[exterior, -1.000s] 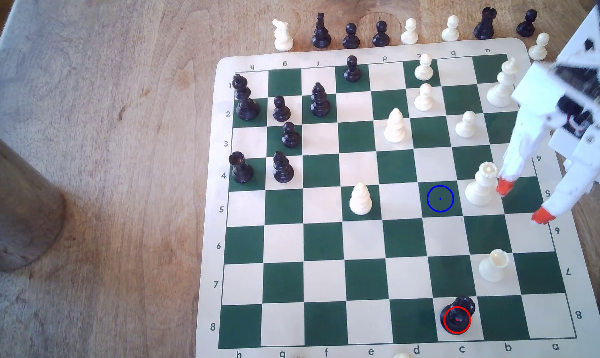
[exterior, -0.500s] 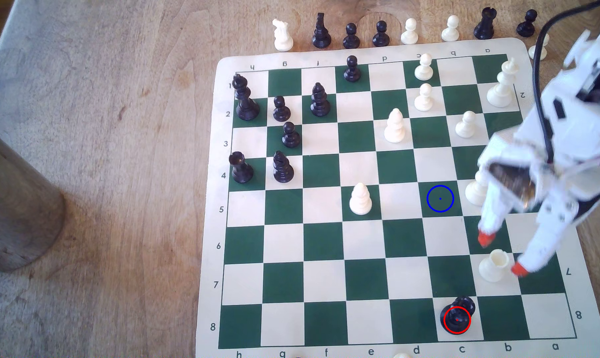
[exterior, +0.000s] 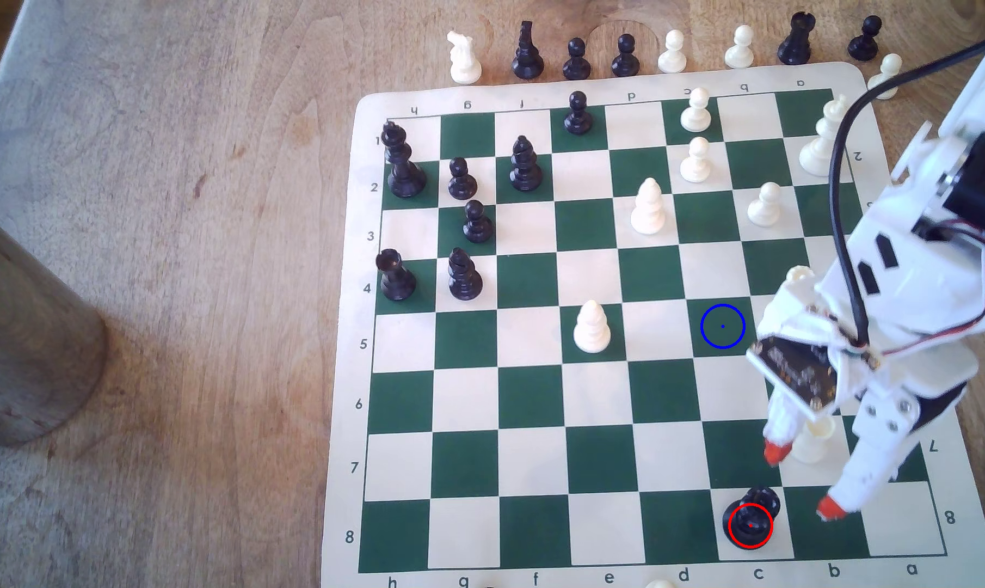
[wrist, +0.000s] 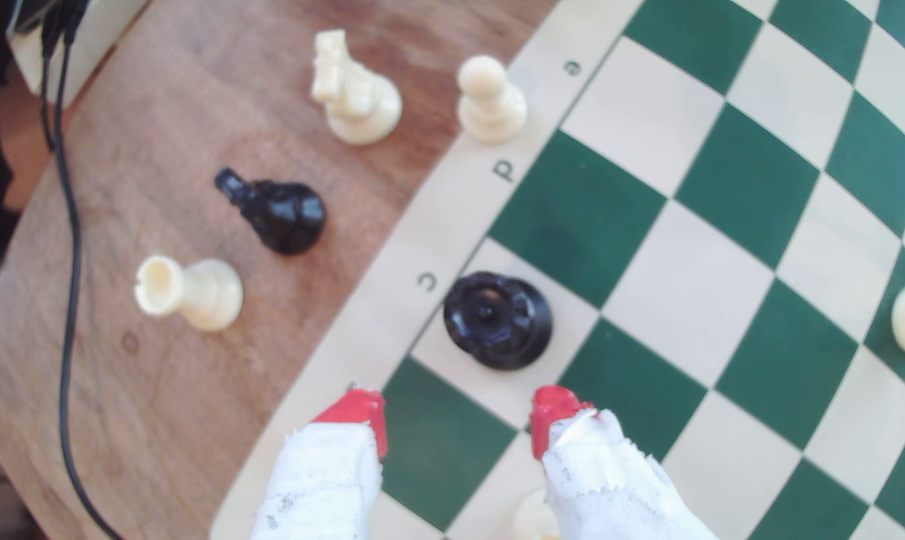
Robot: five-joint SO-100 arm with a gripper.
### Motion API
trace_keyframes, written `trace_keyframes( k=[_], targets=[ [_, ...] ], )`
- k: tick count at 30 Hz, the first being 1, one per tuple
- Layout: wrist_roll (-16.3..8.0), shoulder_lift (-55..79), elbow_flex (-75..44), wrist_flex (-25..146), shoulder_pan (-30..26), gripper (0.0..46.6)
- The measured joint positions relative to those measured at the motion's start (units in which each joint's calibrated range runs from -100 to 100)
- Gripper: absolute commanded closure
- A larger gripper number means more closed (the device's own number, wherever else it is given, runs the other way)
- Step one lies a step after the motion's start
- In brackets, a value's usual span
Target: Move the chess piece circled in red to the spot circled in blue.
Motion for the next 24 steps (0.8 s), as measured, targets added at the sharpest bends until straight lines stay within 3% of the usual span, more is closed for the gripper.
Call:
trace_keyframes(
  k=[24],
  targets=[
    [-0.34, 7.79, -1.45, -7.73, 0.66, 31.6]
  ],
)
